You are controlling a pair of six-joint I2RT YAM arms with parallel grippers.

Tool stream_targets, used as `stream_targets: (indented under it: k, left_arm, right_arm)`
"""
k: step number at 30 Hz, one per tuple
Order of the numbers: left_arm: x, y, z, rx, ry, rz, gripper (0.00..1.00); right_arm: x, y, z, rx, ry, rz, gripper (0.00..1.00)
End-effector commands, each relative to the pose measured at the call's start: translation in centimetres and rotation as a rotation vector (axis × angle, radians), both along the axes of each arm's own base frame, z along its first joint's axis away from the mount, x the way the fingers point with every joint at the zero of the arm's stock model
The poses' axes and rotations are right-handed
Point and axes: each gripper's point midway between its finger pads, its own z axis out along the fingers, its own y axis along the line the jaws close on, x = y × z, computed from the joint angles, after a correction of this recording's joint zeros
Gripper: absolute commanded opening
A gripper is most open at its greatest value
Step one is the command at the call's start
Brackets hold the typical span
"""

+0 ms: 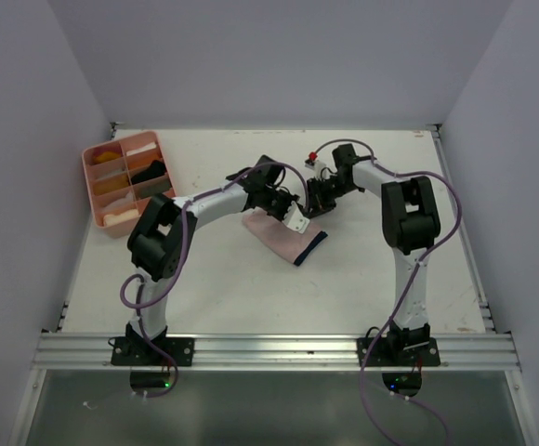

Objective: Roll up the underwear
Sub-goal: Fold the underwear

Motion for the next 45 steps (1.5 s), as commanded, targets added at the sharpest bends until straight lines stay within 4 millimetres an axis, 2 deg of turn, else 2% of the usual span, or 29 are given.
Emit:
stream_targets:
  k: [1, 8, 18, 25, 29, 37, 40, 41, 43, 45]
  left_arm:
    - [1.0, -1.0, 2.4, -0.067, -0.058, -0.002, 0.00]
    - [2.3, -1.5, 1.5, -0.075, -0.080, 0.029, 0.00]
    - [2.2, -1.7, -2.1, -0.047, -0.049, 0.031, 0.00]
    - [2.1, -1.9, -3.8, -0.039, -0.048, 0.044, 0.00]
    - [2.1, -1.6, -4.6, -0.024, -0.045, 0.053, 0.08]
    - [2.0, -1.8, -5.2, -0.017, -0.050, 0.034, 0.13]
    - [2.3, -2.0, -5.6, -0.010, -0.043, 0.047, 0.23]
    - [2.3, -1.9, -6.0, -0.001, -0.038, 0.055, 0.33]
    - [2.8, -2.0, -5.7, -0.008, -0.050, 0.072, 0.40]
    - [3.2, -2.2, -4.6, -0.028, -0.067, 0.089, 0.45]
  right_arm:
    - [-0.1, -0.4, -1.3, -0.028, 0.017, 0.017, 0.11]
    - [-0.5, -0.6, -1.7, -0.034, 0.029, 0.036, 0.10]
    - [0.3, -0.6, -0.5, -0.044, 0.003, 0.030, 0.10]
    - [0.9, -1.8, -0.3, -0.120, -0.012, 0.002, 0.12]
    - [1.9, -2.3, 1.7, -0.154, -0.037, -0.042, 0.16]
    - [3.6, -3.8, 5.3, -0.202, -0.043, -0.127, 0.28]
    - [3.1, -4.5, 5.8, -0.209, -0.025, -0.141, 0.29]
    - [3.0, -4.5, 6.2, -0.205, -0.035, -0.137, 0.29]
    - [2.6, -4.5, 6.5, -0.185, -0.030, -0.130, 0.27]
    - [2.1, -4.1, 7.5, -0.146, -0.039, -0.115, 0.25]
